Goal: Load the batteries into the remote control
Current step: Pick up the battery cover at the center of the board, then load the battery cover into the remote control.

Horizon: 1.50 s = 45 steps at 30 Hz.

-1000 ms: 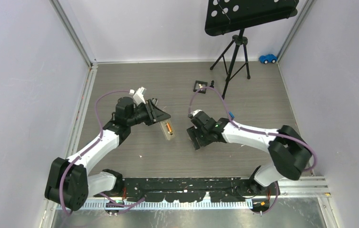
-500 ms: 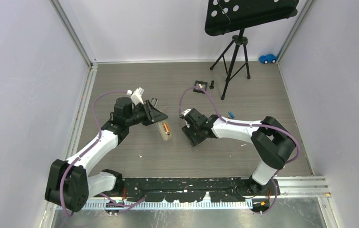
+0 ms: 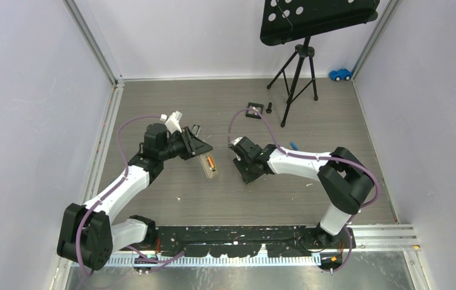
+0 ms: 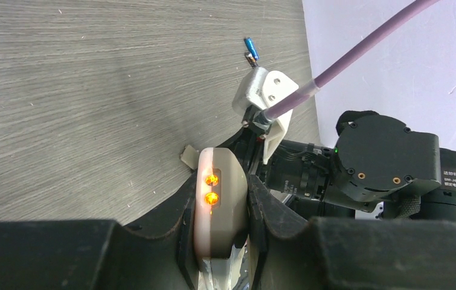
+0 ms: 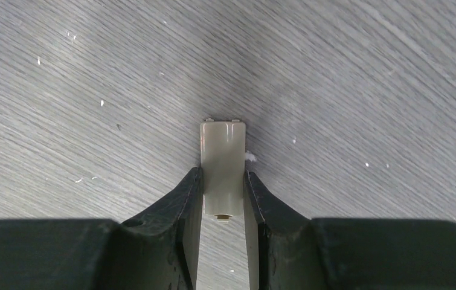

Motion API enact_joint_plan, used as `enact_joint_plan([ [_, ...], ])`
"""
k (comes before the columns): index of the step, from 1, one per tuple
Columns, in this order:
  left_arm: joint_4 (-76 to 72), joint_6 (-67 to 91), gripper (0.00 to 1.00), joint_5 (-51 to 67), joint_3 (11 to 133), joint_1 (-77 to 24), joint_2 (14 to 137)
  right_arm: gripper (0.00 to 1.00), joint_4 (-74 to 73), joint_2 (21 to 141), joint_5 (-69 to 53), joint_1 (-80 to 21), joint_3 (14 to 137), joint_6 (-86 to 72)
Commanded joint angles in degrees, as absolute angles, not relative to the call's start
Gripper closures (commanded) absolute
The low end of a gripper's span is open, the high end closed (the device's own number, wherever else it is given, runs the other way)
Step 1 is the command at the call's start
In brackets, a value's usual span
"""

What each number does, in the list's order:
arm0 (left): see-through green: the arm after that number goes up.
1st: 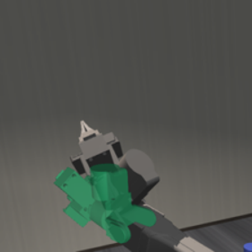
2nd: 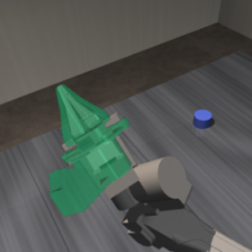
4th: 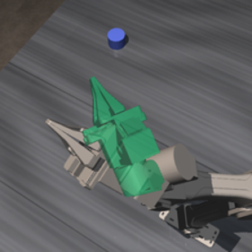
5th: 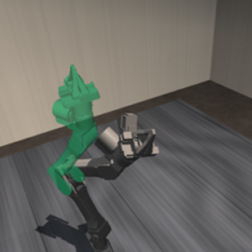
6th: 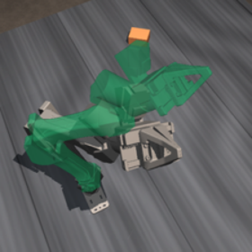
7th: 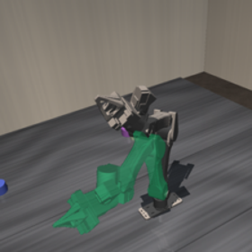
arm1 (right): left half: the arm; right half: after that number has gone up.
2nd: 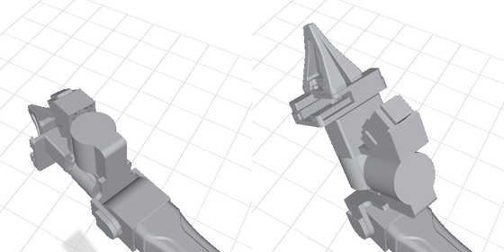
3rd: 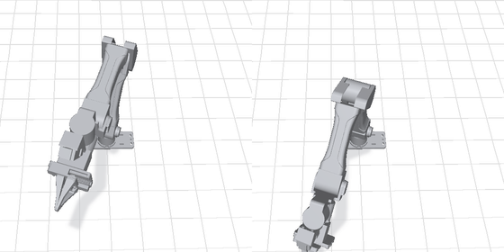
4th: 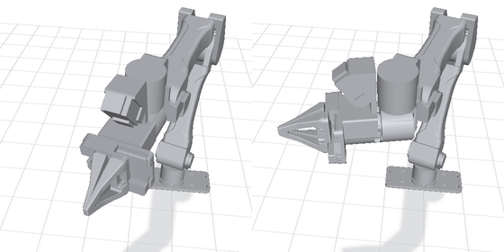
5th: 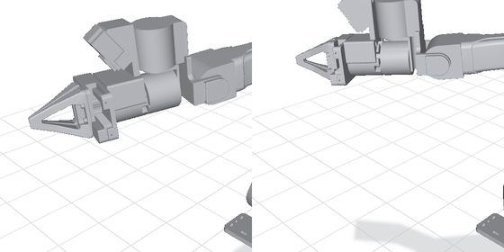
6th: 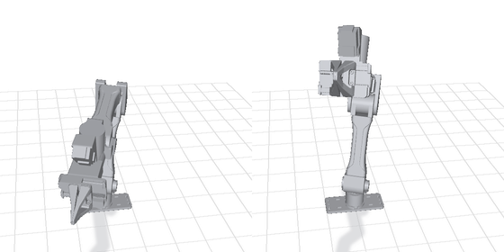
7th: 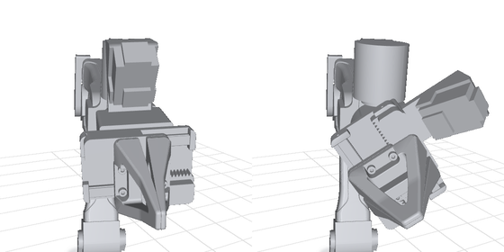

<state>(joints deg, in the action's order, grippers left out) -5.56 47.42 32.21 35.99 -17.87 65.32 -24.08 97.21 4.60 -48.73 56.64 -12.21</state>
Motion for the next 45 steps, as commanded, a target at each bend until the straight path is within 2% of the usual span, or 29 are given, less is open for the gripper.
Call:
enact_joint_plan([
  [1,-9.1,48.1,1.0,34.2,36.8,-17.5,63.5,0.77,-25.2,90.6,7.1,-48.9,56.6,-15.4],
  [9,-20.9,58.1,1.0,34.7,33.2,-17.5,65.2,0.77,-24.1,78.0,3.2,-48.9,57.5,-22.1],
  [16,-30.5,66.7,1.0,33.5,32.0,-17.7,68.6,0.76,-23.2,72.5,-2.3,-51.1,61.0,-27.4],
  [28,-33.7,69.9,1.0,34.2,30.5,-18.6,69.8,0.76,-28.5,80.4,5.8,-57.3,73.4,-27.2],
  [45,-33.7,66.1,1.0,39.7,32.1,-18.9,70.0,0.75,-31.5,85.8,7.0,-57.6,78.8,-24.0],
])
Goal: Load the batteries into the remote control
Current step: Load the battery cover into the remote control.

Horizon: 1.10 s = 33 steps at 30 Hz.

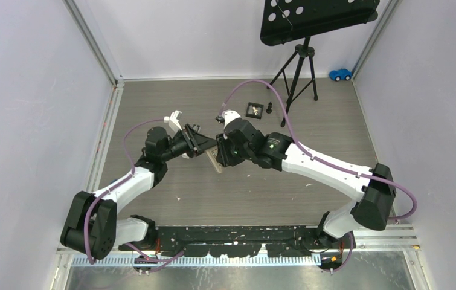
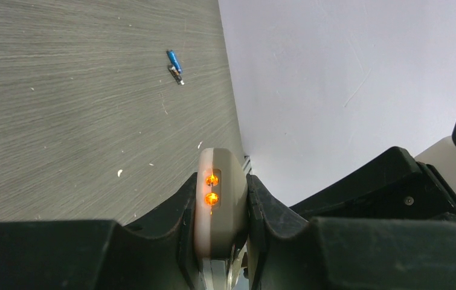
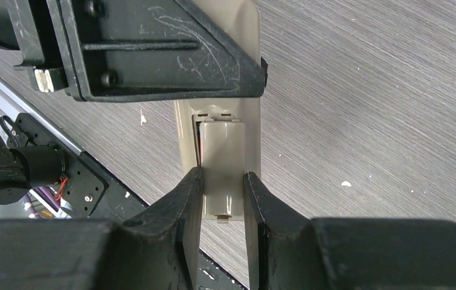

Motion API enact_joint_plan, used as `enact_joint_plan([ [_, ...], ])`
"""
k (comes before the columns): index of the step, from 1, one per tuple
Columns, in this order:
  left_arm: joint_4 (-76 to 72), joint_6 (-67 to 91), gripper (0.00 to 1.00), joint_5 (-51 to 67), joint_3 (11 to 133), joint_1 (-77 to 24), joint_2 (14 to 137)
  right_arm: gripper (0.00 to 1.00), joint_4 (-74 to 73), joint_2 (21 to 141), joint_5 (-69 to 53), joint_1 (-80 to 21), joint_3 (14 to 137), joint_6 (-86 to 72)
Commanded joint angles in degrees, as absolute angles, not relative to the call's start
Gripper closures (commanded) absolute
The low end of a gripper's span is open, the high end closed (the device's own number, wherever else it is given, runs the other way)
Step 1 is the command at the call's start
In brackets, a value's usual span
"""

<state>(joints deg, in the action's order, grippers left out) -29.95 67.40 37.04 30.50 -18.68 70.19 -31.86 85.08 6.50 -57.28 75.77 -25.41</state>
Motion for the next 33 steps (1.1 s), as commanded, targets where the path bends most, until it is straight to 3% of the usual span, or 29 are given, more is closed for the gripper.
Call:
enact_joint_plan([
  [1,-33.7,66.2,1.0,39.8,32.2,-19.0,70.0,0.74,-31.5,85.9,6.7,-57.6,79.0,-23.9],
  [12,-34.0,69.2,1.0,40.4,32.7,-19.2,69.9,0.7,-32.6,87.5,4.4,-57.6,79.8,-23.9],
  [22,-34.9,73.0,1.0,41.6,33.0,-19.2,69.8,0.6,-35.7,89.1,2.9,-57.6,81.0,-23.5],
  [33,-35.2,75.6,1.0,42.2,33.2,-19.2,70.1,0.58,-35.1,88.1,3.9,-57.6,81.1,-24.1],
])
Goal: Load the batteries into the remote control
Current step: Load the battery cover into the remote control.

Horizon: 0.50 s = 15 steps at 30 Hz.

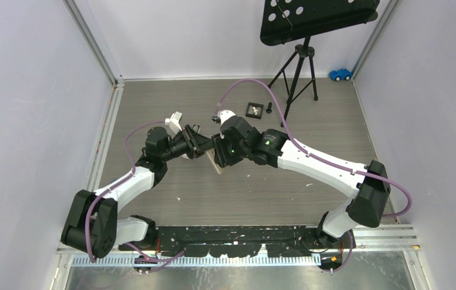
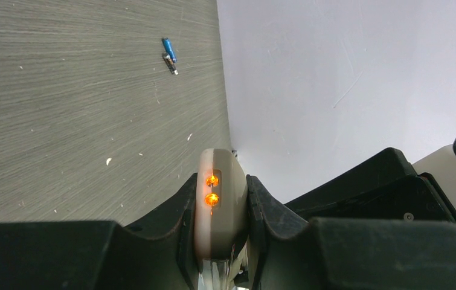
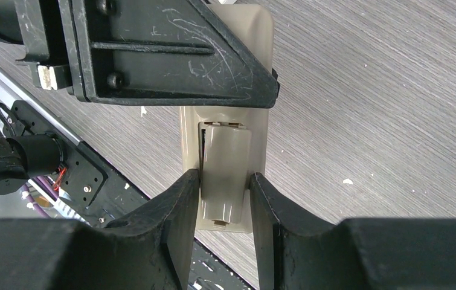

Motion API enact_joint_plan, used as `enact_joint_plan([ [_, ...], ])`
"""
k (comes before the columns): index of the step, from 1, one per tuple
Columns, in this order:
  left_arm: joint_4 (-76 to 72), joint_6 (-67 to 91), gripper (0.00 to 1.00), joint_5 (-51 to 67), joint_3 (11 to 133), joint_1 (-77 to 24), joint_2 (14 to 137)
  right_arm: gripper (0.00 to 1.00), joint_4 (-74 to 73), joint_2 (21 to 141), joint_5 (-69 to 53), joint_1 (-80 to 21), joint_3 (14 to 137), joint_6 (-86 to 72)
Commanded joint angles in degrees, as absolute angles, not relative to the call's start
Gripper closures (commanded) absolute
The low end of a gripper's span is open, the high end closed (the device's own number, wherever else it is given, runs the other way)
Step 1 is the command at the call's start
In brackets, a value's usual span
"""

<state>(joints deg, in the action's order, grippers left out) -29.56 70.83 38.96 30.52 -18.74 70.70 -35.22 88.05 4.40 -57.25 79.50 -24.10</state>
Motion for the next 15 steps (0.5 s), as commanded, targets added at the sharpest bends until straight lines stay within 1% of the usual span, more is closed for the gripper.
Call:
enact_joint_plan([
  [1,-35.2,76.0,1.0,42.3,33.2,-19.2,70.2,0.58,-34.9,88.0,3.8,-57.6,81.1,-24.1],
  [8,-35.4,77.4,1.0,43.0,33.3,-19.2,70.4,0.54,-34.5,87.1,4.1,-57.6,81.2,-24.1],
  [15,-35.7,77.8,1.0,43.0,33.2,-19.1,71.1,0.42,-33.3,85.2,5.5,-57.6,80.1,-25.8],
])
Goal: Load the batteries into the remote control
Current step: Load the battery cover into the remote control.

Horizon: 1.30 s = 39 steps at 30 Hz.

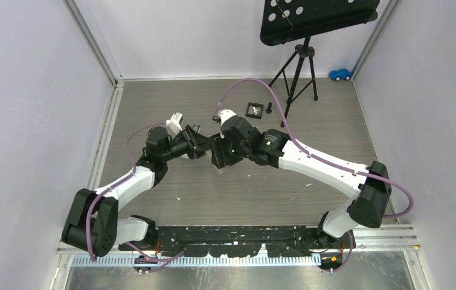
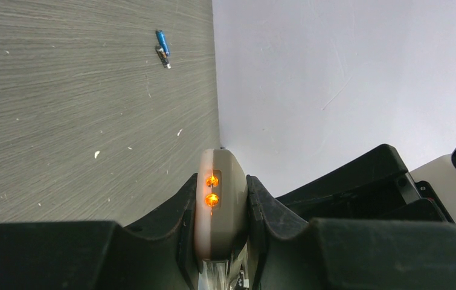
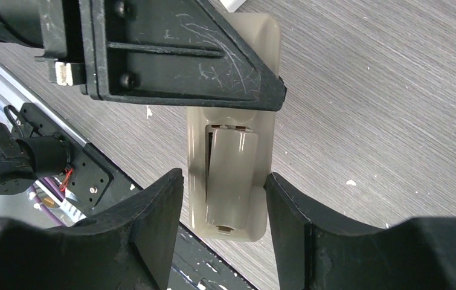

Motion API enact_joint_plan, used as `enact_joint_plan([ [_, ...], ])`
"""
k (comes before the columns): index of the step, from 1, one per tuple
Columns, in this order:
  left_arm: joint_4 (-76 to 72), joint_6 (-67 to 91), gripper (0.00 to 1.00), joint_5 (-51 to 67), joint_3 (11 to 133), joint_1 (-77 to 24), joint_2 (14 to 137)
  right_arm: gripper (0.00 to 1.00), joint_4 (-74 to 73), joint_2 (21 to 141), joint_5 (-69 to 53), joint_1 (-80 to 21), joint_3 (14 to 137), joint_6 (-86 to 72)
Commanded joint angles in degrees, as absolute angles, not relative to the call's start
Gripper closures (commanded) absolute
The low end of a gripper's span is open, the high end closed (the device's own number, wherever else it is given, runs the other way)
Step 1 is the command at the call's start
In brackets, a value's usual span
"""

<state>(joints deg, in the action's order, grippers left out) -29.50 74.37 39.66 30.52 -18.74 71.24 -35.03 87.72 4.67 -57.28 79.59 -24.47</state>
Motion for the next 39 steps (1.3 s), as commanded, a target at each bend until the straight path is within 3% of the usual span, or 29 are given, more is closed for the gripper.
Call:
enact_joint_plan([
  [1,-35.9,78.1,1.0,43.1,33.2,-19.0,71.1,0.41,-32.6,84.6,5.8,-57.6,79.7,-26.0],
  [14,-39.9,81.8,1.0,43.6,32.1,-18.6,72.8,0.41,-25.4,79.1,8.1,-57.5,74.1,-27.1],
  [26,-41.5,83.0,1.0,44.2,31.7,-18.6,74.7,0.55,-22.6,78.7,6.2,-57.5,72.4,-24.0],
  [39,-44.6,85.0,1.0,45.0,31.2,-18.6,77.0,0.57,-23.1,79.6,3.8,-57.6,71.9,-19.9],
])
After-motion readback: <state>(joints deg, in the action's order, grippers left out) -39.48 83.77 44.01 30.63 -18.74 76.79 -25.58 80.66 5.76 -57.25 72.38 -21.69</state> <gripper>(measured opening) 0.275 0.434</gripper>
